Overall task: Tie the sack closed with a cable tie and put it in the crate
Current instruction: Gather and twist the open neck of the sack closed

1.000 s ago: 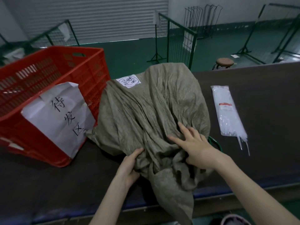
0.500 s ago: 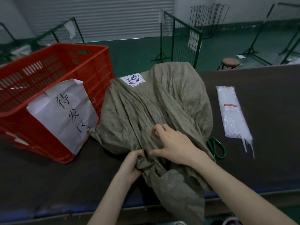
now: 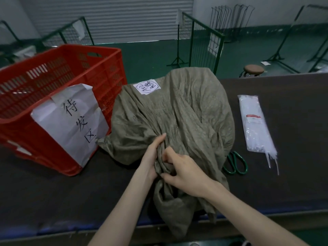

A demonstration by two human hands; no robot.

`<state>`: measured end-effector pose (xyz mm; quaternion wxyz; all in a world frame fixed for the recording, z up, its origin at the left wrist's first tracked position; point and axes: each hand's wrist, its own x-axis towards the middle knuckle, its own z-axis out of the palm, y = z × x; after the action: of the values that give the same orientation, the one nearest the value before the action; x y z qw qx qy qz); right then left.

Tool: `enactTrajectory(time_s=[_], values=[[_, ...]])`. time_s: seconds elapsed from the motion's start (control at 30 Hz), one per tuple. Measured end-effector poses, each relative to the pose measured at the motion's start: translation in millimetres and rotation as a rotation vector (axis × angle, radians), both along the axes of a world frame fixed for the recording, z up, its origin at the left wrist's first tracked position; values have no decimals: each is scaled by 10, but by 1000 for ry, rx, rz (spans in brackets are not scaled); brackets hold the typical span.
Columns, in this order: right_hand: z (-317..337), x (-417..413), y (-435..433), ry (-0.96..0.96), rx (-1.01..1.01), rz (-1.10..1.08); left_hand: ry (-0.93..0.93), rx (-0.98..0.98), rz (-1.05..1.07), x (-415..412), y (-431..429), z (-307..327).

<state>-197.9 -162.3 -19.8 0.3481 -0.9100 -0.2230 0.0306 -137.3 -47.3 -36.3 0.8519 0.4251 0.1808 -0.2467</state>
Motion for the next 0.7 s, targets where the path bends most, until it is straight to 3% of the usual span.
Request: enactTrajectory(time_s=[0.17,0.3,0.37,0.43,0.53,0.7], values=[[86,-4,-113,183,86,-31,102,324,1,135,-46,-231],[211,24,-187,-25,221,-286,146,287,102,200,-123,-397],[226,86,-258,-172,72,-444,131,293,150,191,-156,-426],[176,156,-326,-135,-142,-544,112,328,152,149,-159,-421],[43,197,-350,106,-83,-516,122,251,17,44,-183,-323],[-34,115,-226,96,247,-425,88,-26,-110,-74,-193,-227]])
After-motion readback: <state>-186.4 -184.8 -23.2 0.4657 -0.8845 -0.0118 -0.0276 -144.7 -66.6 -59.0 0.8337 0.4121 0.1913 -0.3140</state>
